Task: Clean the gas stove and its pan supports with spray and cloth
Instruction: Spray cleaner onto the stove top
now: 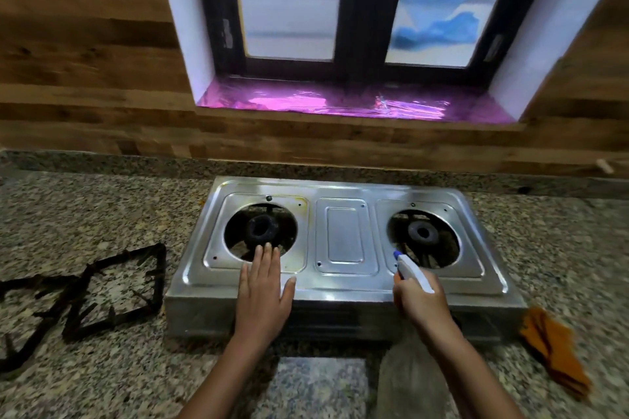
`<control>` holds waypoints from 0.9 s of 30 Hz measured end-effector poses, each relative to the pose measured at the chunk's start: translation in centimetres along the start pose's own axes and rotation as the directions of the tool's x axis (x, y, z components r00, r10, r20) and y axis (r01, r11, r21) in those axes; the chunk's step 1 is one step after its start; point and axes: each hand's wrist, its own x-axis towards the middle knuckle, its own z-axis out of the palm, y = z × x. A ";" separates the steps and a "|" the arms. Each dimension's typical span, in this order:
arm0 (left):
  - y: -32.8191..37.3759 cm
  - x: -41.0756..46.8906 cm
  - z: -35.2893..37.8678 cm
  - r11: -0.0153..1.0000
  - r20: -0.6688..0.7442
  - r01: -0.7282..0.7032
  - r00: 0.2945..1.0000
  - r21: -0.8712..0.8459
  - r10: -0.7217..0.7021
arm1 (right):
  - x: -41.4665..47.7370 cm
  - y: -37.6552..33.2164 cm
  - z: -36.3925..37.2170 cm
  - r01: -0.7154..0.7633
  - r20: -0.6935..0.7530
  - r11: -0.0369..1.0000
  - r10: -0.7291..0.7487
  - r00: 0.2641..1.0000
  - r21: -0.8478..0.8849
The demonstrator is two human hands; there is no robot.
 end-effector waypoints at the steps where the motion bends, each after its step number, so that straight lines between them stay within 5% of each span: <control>1: 0.9 0.4 0.4 0.999 0.021 -0.037 0.999 0.007 0.037 | 0.1 0.7 -0.9 -0.027 -0.016 1.000 0.027 1.000 -0.016; 8: 6.9 2.1 2.5 0.973 0.082 -0.228 0.970 -0.037 0.230 | -2.2 2.5 -5.0 -0.071 0.029 0.997 0.070 0.997 0.012; 14: 11.2 3.1 4.3 0.942 0.121 -0.319 0.936 -0.105 0.331 | -4.2 3.8 -7.4 -0.186 0.291 0.983 0.178 0.940 0.001; 21: 15.4 3.7 5.3 0.914 0.177 -0.392 0.897 -0.107 0.406 | -4.6 7.1 -11.3 -0.289 -0.057 0.957 0.287 0.956 -0.032; 27: 17.5 4.0 6.1 0.915 0.221 -0.397 0.888 -0.074 0.403 | -4.7 8.5 -14.1 -0.368 -0.241 0.929 0.368 0.898 0.044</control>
